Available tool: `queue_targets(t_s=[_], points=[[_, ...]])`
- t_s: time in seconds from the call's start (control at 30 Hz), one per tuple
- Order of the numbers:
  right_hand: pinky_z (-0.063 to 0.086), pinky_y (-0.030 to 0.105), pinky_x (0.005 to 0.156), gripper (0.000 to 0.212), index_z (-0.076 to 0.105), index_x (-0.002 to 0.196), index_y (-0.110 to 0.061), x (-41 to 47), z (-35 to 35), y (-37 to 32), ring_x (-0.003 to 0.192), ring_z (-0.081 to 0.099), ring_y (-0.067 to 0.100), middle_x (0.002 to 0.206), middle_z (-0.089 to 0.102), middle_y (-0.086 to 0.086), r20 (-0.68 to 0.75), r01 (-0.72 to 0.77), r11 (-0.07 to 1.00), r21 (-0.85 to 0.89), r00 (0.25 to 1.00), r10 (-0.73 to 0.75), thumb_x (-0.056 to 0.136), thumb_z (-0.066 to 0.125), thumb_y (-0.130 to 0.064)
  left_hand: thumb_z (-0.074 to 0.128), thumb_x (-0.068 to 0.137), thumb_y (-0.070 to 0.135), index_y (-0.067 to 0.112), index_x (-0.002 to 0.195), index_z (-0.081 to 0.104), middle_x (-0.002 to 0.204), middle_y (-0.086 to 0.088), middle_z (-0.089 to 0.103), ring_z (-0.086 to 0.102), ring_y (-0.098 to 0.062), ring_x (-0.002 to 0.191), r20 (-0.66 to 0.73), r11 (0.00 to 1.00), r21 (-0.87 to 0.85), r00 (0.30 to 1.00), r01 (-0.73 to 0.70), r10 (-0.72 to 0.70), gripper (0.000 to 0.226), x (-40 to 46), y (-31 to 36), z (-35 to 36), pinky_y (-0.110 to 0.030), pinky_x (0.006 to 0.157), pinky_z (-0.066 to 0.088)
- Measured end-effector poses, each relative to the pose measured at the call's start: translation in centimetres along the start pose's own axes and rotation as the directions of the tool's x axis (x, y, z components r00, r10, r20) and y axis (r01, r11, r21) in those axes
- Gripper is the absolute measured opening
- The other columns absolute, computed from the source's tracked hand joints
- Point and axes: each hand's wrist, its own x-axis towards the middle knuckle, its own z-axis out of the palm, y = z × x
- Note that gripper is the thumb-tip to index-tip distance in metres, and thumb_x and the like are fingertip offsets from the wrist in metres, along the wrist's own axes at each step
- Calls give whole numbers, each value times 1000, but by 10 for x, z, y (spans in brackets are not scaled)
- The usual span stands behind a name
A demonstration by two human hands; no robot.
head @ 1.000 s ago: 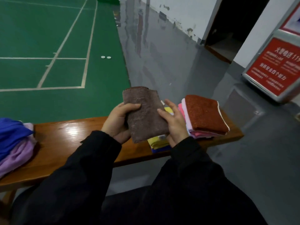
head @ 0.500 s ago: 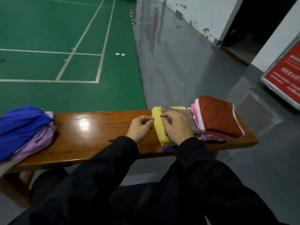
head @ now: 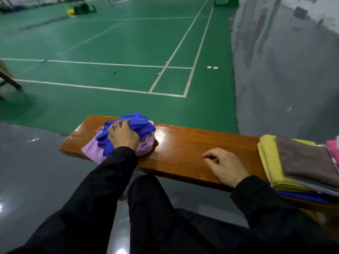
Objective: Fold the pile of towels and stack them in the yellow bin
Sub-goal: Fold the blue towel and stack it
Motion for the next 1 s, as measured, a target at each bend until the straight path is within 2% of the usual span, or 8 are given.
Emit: queue_targets(t_s=[0.1,0.2,0.47,0.63,0.73,0.8,0.9,1.0], points=[[49,23,89,16,70,112,-34,-1,-2,0,103,59,1,111,65,-19,19,-19,1000,-15,1000,19,101,59,-34,51,88,14,22,148,43,160,-5,34,14,-32,151,121,994,88,991,-65,54,61,31,-19,1,-56,120,16],[45,19,86,18,69,116,-34,-5,-7,2,103,57,-1,114,65,-20,57,-54,998,-22,997,56,102,58,-35,55,89,26,21,148,40,153,-14,42,25,-37,145,254,949,255,960,-186,120,61,53,-20,4,-56,117,20],[45,11,81,17,72,110,-36,-16,-18,8,101,61,-2,107,68,-24,30,-86,996,-9,996,86,102,57,-36,63,86,28,16,102,60,110,-16,61,52,-39,109,162,871,344,936,-352,314,21,57,-14,-2,-53,98,38],[49,15,88,16,72,113,-35,-10,-29,-10,102,61,-6,109,68,-22,-29,-43,995,89,999,46,101,61,-32,53,101,17,7,102,48,90,-21,61,56,-37,80,-110,910,-111,915,-400,388,12,18,26,-50,-43,74,39],[49,15,86,28,65,123,-32,-3,-46,-41,103,62,-5,112,67,-17,-134,72,934,351,991,-27,96,70,-28,52,102,14,6,103,45,77,-5,53,50,-17,66,-237,749,-398,848,-530,474,11,-22,74,-96,-30,62,37],[50,22,98,61,49,142,-36,3,-54,-64,119,57,-2,133,59,-12,-120,111,849,517,991,-56,88,79,-31,52,102,14,18,95,42,70,0,47,42,-4,57,-308,571,-535,773,-622,554,12,-45,107,-123,-22,54,35],[35,36,118,119,13,156,-52,20,-53,-87,149,31,9,165,26,-6,-35,96,774,625,995,-96,70,93,-35,57,100,15,23,89,44,66,-3,54,41,-4,51,-142,377,-759,699,-531,701,19,-74,152,-152,-19,48,34],[49,50,107,105,28,154,-42,28,-59,-89,136,54,25,150,51,11,-3,60,610,790,996,-94,75,91,-17,64,96,17,14,92,50,68,-5,66,48,-7,51,18,397,-762,595,-512,803,15,-91,183,-159,-21,47,39]])
